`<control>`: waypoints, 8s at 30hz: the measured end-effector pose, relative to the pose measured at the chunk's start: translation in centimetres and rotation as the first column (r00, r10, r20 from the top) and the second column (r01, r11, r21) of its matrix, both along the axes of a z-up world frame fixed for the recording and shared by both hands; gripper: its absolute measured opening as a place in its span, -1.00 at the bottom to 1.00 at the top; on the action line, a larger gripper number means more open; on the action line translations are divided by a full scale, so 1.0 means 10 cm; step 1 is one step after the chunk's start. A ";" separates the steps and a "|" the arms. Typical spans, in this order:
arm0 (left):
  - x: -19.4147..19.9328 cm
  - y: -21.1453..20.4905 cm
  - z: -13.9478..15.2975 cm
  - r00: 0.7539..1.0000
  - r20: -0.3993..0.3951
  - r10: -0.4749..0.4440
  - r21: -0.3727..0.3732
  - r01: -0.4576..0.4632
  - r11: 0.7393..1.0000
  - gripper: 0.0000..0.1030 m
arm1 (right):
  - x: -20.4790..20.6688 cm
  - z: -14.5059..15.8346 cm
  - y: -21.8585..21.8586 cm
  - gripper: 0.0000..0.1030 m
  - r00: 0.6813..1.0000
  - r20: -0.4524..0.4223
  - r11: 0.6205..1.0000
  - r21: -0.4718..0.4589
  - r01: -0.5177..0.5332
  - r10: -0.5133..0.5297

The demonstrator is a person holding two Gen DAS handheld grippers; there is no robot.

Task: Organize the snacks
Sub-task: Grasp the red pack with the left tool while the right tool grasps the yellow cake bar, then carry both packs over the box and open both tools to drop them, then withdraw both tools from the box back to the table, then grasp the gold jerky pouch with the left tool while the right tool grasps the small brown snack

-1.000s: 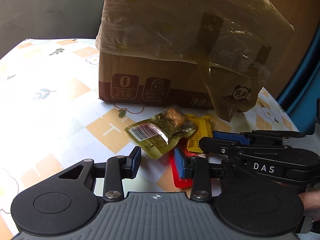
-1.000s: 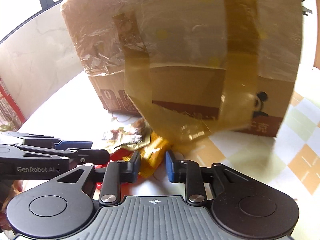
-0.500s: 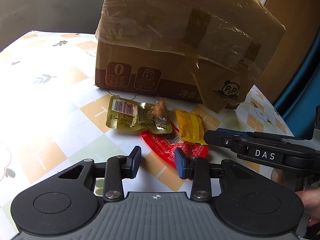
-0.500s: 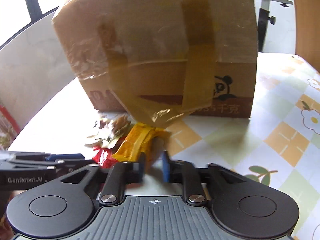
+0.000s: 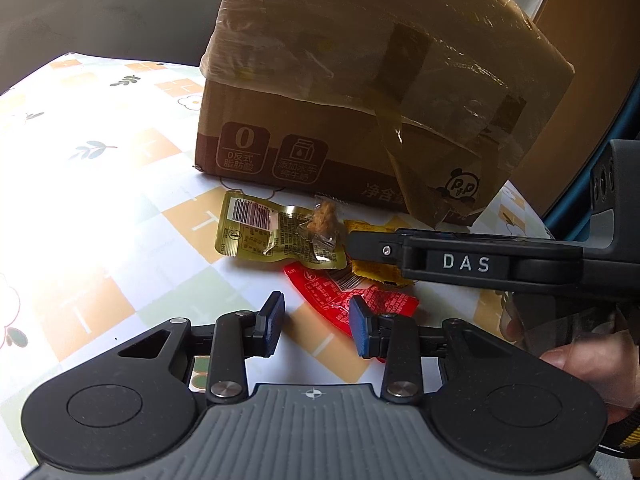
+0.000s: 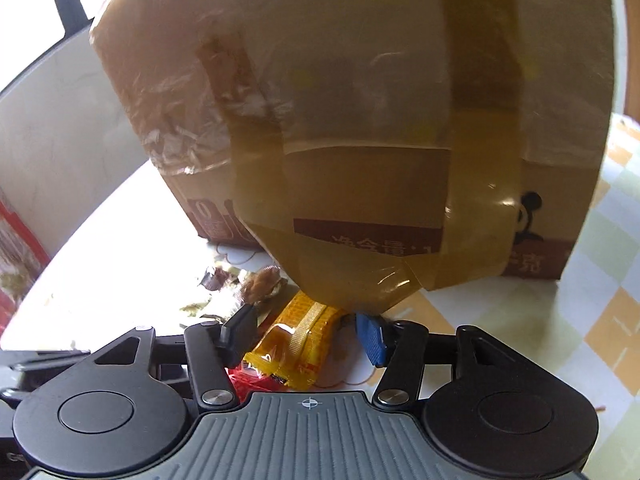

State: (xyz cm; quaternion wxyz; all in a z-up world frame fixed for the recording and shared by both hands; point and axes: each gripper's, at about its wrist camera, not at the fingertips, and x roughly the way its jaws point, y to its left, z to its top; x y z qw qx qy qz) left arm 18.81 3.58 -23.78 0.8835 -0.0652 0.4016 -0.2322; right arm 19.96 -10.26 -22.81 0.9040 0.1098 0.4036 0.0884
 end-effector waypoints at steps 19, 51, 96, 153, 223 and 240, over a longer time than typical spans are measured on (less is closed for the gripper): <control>-0.06 0.03 -0.04 1.000 0.012 0.019 -0.026 -0.019 0.999 -0.26 | -0.12 0.09 -0.07 -0.12 0.996 0.069 0.992 -0.117 -0.053 0.061; 0.08 -0.21 0.09 0.959 -0.137 0.247 -0.057 -0.256 0.965 0.27 | -0.60 -0.04 -0.41 -0.41 0.993 0.113 0.997 -0.075 -0.011 0.019; -0.19 -0.58 -0.03 0.982 0.076 0.174 0.173 -0.185 0.968 -0.08 | -0.61 -0.07 -0.59 -0.41 0.994 0.108 0.999 0.042 0.016 -0.020; 1.13 -0.76 2.01 0.912 0.406 0.058 0.121 -0.116 0.986 0.04 | 0.86 1.57 -0.92 -0.36 0.969 0.234 0.974 -0.189 0.127 -0.081; 0.40 0.24 0.43 0.993 0.116 0.034 0.112 -0.047 0.993 -0.14 | -0.06 0.09 0.17 -0.69 0.996 0.081 0.998 -0.061 -0.025 0.030; 0.39 -0.22 0.15 0.999 0.036 -0.018 0.177 0.011 0.984 -0.14 | -0.57 0.02 -0.23 -0.69 0.987 0.149 0.997 -0.045 0.066 -0.058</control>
